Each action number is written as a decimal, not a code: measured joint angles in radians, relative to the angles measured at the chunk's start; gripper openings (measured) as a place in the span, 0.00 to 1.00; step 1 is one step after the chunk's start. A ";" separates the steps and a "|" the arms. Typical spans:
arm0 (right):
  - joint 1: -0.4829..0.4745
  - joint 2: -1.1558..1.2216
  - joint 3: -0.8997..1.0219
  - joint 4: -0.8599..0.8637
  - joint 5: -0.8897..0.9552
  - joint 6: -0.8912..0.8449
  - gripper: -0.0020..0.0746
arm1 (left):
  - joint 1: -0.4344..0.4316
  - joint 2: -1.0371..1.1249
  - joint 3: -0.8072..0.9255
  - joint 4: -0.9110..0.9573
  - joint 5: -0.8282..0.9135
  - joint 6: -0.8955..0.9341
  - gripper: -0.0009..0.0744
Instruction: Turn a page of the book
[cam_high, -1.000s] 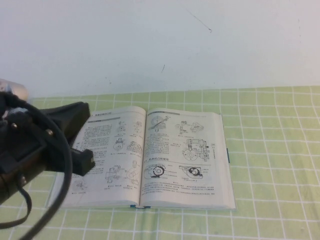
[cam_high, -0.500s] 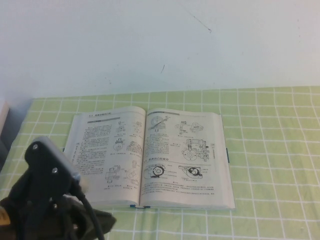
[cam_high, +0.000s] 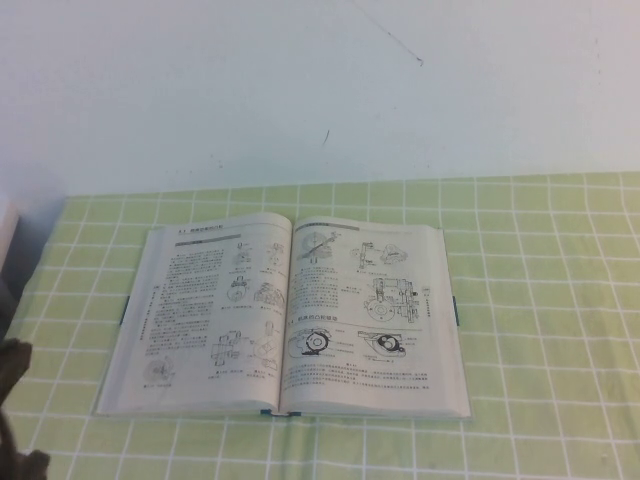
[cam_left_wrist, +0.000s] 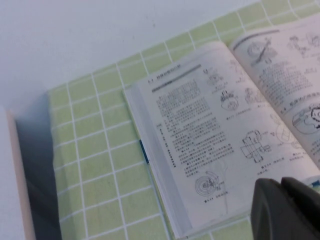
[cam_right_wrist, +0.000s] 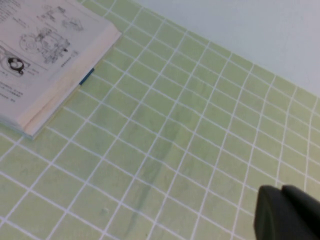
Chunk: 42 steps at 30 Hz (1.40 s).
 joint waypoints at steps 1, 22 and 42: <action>0.000 -0.027 0.037 0.000 -0.029 0.006 0.03 | 0.000 -0.042 0.023 0.011 -0.008 -0.008 0.01; 0.000 -0.129 0.181 0.000 -0.052 0.033 0.02 | 0.000 -0.386 0.213 0.028 -0.021 -0.022 0.01; 0.000 -0.129 0.182 0.000 -0.052 0.033 0.02 | 0.101 -0.410 0.224 -0.041 -0.012 -0.045 0.01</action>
